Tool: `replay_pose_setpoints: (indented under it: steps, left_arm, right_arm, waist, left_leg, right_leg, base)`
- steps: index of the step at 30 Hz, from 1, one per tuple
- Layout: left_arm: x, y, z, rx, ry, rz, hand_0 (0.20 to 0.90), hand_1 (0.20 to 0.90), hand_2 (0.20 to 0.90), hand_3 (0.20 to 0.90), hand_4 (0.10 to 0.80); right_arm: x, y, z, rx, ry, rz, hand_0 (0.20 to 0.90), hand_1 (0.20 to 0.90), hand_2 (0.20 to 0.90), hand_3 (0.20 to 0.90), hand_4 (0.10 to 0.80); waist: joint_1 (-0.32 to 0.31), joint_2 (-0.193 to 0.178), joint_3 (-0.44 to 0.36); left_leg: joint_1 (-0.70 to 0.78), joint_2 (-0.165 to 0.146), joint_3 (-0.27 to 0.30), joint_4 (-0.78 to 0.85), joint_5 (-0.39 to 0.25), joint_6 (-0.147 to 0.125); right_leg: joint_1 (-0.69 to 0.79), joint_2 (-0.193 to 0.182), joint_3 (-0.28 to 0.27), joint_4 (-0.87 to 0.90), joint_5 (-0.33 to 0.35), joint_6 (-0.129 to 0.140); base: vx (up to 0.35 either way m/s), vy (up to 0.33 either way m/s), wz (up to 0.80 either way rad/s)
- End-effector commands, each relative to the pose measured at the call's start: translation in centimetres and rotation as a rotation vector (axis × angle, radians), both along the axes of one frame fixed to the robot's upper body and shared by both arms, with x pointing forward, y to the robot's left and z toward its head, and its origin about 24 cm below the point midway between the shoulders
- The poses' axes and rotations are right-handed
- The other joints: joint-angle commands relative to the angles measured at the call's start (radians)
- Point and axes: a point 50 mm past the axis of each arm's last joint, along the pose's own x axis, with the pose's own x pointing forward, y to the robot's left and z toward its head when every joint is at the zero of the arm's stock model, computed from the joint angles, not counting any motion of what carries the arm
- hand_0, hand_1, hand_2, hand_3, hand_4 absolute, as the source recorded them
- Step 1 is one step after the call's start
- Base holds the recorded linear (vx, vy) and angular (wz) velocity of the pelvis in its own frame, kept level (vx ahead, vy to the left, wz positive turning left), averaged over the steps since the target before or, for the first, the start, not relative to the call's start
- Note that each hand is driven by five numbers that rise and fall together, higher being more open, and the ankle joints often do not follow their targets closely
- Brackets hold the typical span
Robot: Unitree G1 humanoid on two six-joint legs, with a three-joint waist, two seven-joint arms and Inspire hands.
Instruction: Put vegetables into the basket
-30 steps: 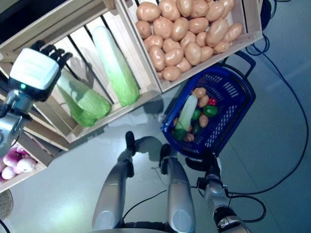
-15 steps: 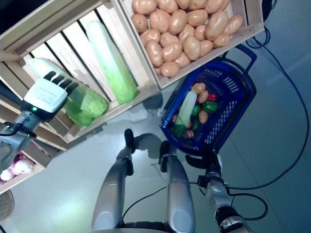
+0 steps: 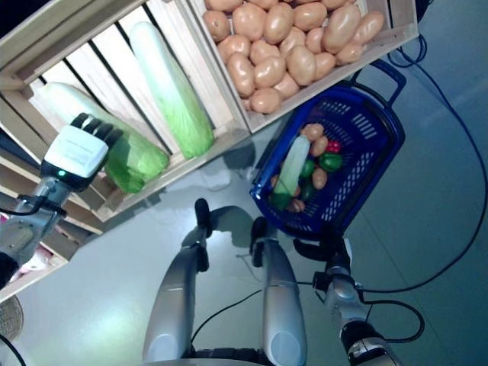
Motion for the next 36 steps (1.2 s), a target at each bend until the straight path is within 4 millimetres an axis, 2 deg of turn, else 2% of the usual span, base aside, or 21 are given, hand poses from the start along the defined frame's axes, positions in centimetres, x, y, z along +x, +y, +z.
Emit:
replay_pose_setpoints:
  steps: [1, 8, 13, 14, 15, 16, 20, 21, 24, 25, 27, 28, 29, 30, 31, 36]
  left_arm:
    - [0.0, 1.0, 2.2, 0.053, -0.201, -0.001, 0.900, 0.900, 0.900, 0.900, 0.800]
    - [0.2, 0.1, 0.8, -0.006, -0.247, -0.059, 0.900, 0.900, 0.900, 0.900, 0.800]
    - [0.4, 0.2, 0.4, -0.036, -0.267, -0.026, 0.900, 0.900, 0.900, 0.900, 0.800]
    - [0.4, 0.2, 0.1, -0.036, -0.254, -0.027, 0.900, 0.900, 0.900, 0.900, 0.800]
    - [0.6, 0.1, 0.3, -0.034, -0.258, -0.027, 0.900, 0.900, 0.900, 0.900, 0.800]
    - [0.6, -0.2, -0.3, -0.043, -0.249, -0.028, 0.900, 0.900, 0.900, 0.900, 0.800]
    - [1.1, -0.5, -0.2, -0.070, -0.239, -0.014, 0.900, 0.900, 0.900, 0.900, 0.800]
    - [1.3, -0.5, 0.2, -0.072, -0.251, -0.012, 0.900, 0.900, 0.900, 0.900, 0.800]
    - [1.5, -0.6, 0.2, -0.083, -0.246, 0.009, 0.900, 0.900, 0.900, 0.900, 0.800]
    - [1.4, -0.5, -0.1, -0.093, -0.238, 0.022, 0.900, 0.900, 0.900, 0.900, 0.800]
    - [1.5, -0.4, -0.1, -0.127, -0.254, 0.048, 0.900, 0.900, 0.900, 0.900, 0.800]
    - [1.5, -0.4, -0.1, -0.132, -0.256, 0.051, 0.862, 0.862, 0.862, 0.862, 0.775]
    - [1.5, -0.3, -0.1, -0.136, -0.249, 0.053, 0.561, 0.561, 0.561, 0.561, 0.574]
    - [1.5, -0.4, -0.1, -0.140, -0.246, 0.050, 0.399, 0.399, 0.399, 0.399, 0.466]
    - [1.6, -0.6, -0.2, -0.141, -0.246, 0.047, 0.300, 0.300, 0.300, 0.300, 0.400]
    - [1.6, -0.7, -0.3, -0.159, -0.246, 0.048, 0.300, 0.300, 0.300, 0.300, 0.400]
  right_arm:
    - [-0.7, -0.9, 0.3, -0.080, 0.004, -0.036, 0.900, 0.900, 0.900, 0.900, 0.800]
    - [-0.4, -1.0, 0.8, -0.115, -0.014, -0.037, 0.900, 0.900, 0.900, 0.900, 0.800]
    - [-0.2, -1.0, 1.1, -0.130, -0.033, -0.036, 0.900, 0.900, 0.900, 0.900, 0.800]
    - [-0.5, -1.0, 0.9, -0.130, -0.023, -0.035, 0.900, 0.900, 0.900, 0.900, 0.800]
    - [-0.2, -1.0, 1.2, -0.131, -0.036, -0.034, 0.900, 0.900, 0.900, 0.900, 0.800]
    - [-0.3, -0.9, 1.1, -0.132, -0.030, -0.027, 0.900, 0.900, 0.900, 0.900, 0.800]
    - [0.2, -0.7, 1.6, -0.126, -0.050, -0.017, 0.900, 0.900, 0.900, 0.900, 0.800]
    - [0.6, -0.6, 1.9, -0.126, -0.062, -0.015, 0.900, 0.900, 0.900, 0.900, 0.800]
    - [0.8, -0.3, 2.2, -0.129, -0.071, -0.009, 0.900, 0.900, 0.900, 0.900, 0.800]
    - [0.6, -0.2, 2.1, -0.133, -0.064, -0.005, 0.900, 0.900, 0.900, 0.900, 0.800]
    - [0.6, -0.2, 2.1, -0.135, -0.066, -0.009, 0.900, 0.900, 0.900, 0.900, 0.800]
    - [0.6, -0.3, 2.1, -0.135, -0.065, -0.010, 0.900, 0.900, 0.900, 0.900, 0.800]
    - [0.5, -0.4, 2.1, -0.137, -0.062, -0.011, 0.900, 0.900, 0.900, 0.900, 0.800]
    - [0.4, -0.5, 2.1, -0.137, -0.060, -0.011, 0.900, 0.900, 0.900, 0.900, 0.800]
    - [0.4, -0.5, 2.1, -0.135, -0.060, -0.011, 0.900, 0.900, 0.900, 0.900, 0.800]
    - [0.5, -0.4, 2.3, -0.132, -0.067, -0.010, 0.900, 0.900, 0.900, 0.900, 0.800]
  waist:
    - [-0.037, -0.007, -0.003]
    - [-0.050, -0.014, -0.003]
    - [-0.058, -0.024, -0.003]
    - [-0.058, -0.024, -0.003]
    - [-0.060, -0.025, -0.003]
    - [-0.061, -0.028, -0.003]
    - [-0.064, -0.032, -0.003]
    - [-0.065, -0.032, -0.003]
    - [-0.068, -0.035, -0.003]
    - [-0.071, -0.037, -0.003]
    - [-0.072, -0.037, -0.003]
    - [-0.072, -0.037, -0.003]
    - [-0.072, -0.037, -0.003]
    - [-0.073, -0.037, -0.003]
    - [-0.073, -0.038, -0.003]
    - [-0.077, -0.043, -0.003]
  left_leg:
    - [-0.030, -0.012, 0.028, 0.201, -0.207, -0.019]
    - [-0.071, -0.011, 0.029, 0.228, -0.216, -0.019]
    - [-0.106, -0.005, 0.032, 0.255, -0.227, -0.014]
    - [-0.087, -0.007, 0.026, 0.263, -0.254, -0.021]
    - [-0.113, -0.005, 0.031, 0.261, -0.230, -0.015]
    - [-0.102, -0.007, 0.023, 0.275, -0.258, -0.021]
    - [-0.113, -0.009, 0.024, 0.284, -0.264, -0.019]
    - [-0.135, -0.008, 0.031, 0.276, -0.237, -0.012]
    - [-0.141, -0.010, 0.034, 0.281, -0.241, -0.014]
    - [-0.120, -0.012, 0.030, 0.287, -0.269, -0.019]
    - [-0.127, -0.011, 0.031, 0.296, -0.272, -0.019]
    - [-0.129, -0.011, 0.031, 0.299, -0.273, -0.018]
    - [-0.128, -0.010, 0.031, 0.303, -0.278, -0.018]
    - [-0.130, -0.010, 0.031, 0.306, -0.279, -0.016]
    - [-0.130, -0.011, 0.030, 0.305, -0.278, -0.017]
    - [-0.121, -0.015, 0.034, 0.302, -0.280, -0.014]
  right_leg:
    - [0.013, 0.014, 0.060, -0.143, 0.144, 0.064]
    - [-0.034, 0.016, 0.075, -0.121, 0.143, 0.061]
    - [-0.073, 0.015, 0.080, -0.095, 0.140, 0.060]
    - [-0.054, 0.015, 0.084, -0.087, 0.117, 0.068]
    - [-0.080, 0.015, 0.082, -0.089, 0.139, 0.061]
    - [-0.067, 0.015, 0.088, -0.078, 0.115, 0.069]
    - [-0.081, 0.013, 0.090, -0.072, 0.117, 0.071]
    - [-0.103, 0.013, 0.086, -0.080, 0.142, 0.063]
    - [-0.109, 0.013, 0.090, -0.081, 0.144, 0.065]
    - [-0.090, 0.015, 0.096, -0.077, 0.122, 0.074]
    - [-0.096, 0.014, 0.097, -0.070, 0.121, 0.073]
    - [-0.098, 0.014, 0.098, -0.067, 0.119, 0.073]
    - [-0.098, 0.013, 0.097, -0.062, 0.116, 0.073]
    - [-0.101, 0.012, 0.097, -0.056, 0.117, 0.074]
    - [-0.101, 0.013, 0.097, -0.056, 0.118, 0.074]
    - [-0.095, 0.017, 0.103, -0.067, 0.124, 0.077]
  base:
    - [-0.006, 0.056, -0.10]
    - [-0.013, 0.052, -0.08]
    - [0.001, 0.042, -0.04]
    - [0.000, 0.000, 0.00]
    - [0.069, 0.037, -0.03]
    - [-0.004, 0.034, -0.03]
    - [0.002, 0.035, -0.03]
    - [-0.071, 0.026, -0.01]
    - [0.000, 0.038, -0.08]
    - [0.067, 0.047, -0.06]
    - [0.032, 0.029, 0.00]
    - [0.005, 0.034, 0.02]
    - [0.000, 0.000, 0.00]
    - [0.000, 0.000, 0.00]
    - [0.000, 0.000, 0.00]
    - [-0.001, 0.006, 0.00]
